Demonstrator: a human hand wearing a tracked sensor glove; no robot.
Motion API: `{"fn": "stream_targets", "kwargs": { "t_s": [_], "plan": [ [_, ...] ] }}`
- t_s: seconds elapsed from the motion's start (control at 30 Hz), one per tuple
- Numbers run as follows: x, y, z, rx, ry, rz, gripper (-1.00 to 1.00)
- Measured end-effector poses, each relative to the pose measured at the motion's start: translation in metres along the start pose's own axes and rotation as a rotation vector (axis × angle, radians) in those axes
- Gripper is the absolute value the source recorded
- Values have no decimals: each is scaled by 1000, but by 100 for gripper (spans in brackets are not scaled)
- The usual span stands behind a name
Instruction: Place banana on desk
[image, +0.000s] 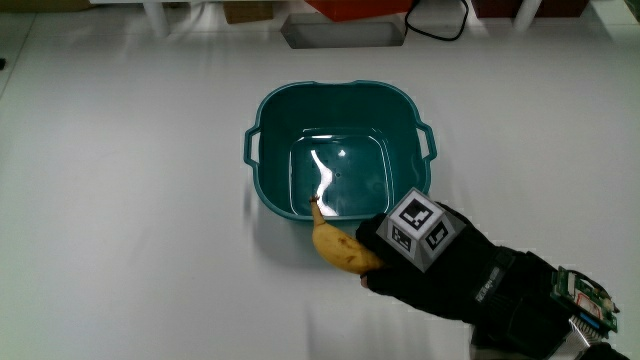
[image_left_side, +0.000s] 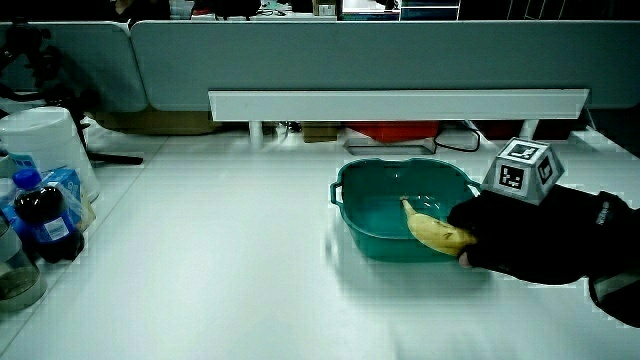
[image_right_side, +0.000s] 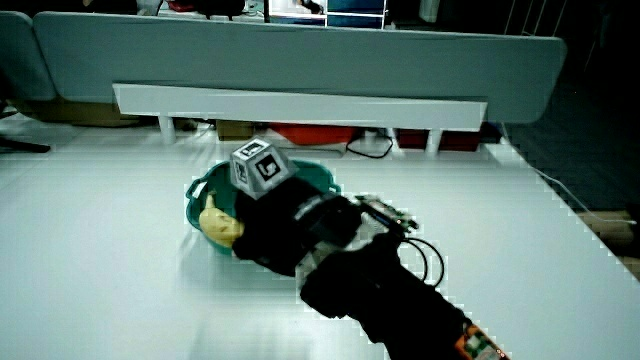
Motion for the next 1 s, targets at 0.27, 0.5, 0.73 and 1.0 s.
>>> {"fn": "stream_targets", "kwargs": {
  "t_s": [0.27, 0.5, 0.73, 1.0],
  "plan": [
    [-22, -2, -31, -49, 32, 49, 0],
    [-43, 8, -55, -101, -7, 63, 0],
    [-55, 21, -81, -139, -24, 43, 0],
    [-59, 30, -102, -202, -4, 56, 0]
  ]
}}
